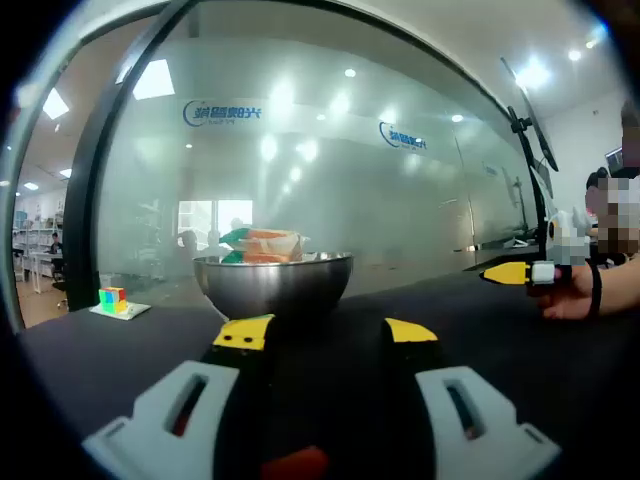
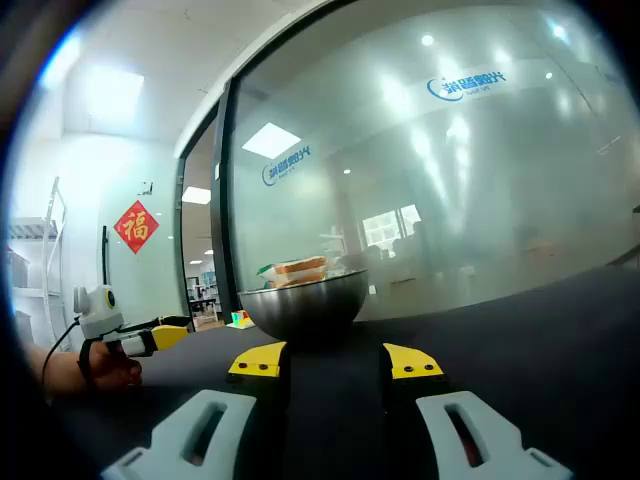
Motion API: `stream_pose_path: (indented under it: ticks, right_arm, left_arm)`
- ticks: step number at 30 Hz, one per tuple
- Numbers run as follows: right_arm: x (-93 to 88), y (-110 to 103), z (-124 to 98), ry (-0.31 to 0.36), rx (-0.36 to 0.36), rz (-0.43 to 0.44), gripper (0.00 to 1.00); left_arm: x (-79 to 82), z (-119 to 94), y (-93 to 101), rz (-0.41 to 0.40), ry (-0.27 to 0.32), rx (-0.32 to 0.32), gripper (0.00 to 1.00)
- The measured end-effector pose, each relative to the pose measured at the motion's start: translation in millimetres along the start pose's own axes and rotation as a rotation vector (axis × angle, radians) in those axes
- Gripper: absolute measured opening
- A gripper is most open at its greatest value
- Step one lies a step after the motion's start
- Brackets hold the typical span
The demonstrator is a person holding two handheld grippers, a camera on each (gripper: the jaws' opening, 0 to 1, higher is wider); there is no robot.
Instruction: Pick up the bread from the bowl and place it onto the table
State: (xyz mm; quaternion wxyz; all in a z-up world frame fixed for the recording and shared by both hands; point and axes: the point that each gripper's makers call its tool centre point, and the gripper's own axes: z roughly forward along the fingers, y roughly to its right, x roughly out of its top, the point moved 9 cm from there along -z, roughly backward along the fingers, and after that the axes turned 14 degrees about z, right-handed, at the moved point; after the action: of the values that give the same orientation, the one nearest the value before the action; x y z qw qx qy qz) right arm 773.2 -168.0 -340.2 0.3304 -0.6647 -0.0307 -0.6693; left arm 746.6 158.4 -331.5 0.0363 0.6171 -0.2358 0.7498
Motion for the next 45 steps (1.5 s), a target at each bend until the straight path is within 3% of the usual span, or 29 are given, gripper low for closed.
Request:
stream_pose_path:
  ticks: [19,21,23,45]
  right_arm:
    - [-2.2,-1.1,0.4,-0.002,0.0,0.011,0.32]
    - [-2.4,-0.9,0.3,-0.003,0.0,0.012,0.32]
    - [-2.4,-1.3,-0.2,-0.003,0.001,0.013,0.32]
    - [-3.1,-4.1,-1.0,-0.007,0.014,0.012,0.32]
  left_arm:
    - [1.5,-0.5,-1.9,0.011,0.009,0.003,0.34]
    - [1.2,-0.5,-3.1,0.018,0.005,0.005,0.37]
    - [5.1,-2.1,-3.0,0.028,0.038,0.01,0.41]
    - [6.7,0.2,-3.0,0.043,0.04,0.001,0.42]
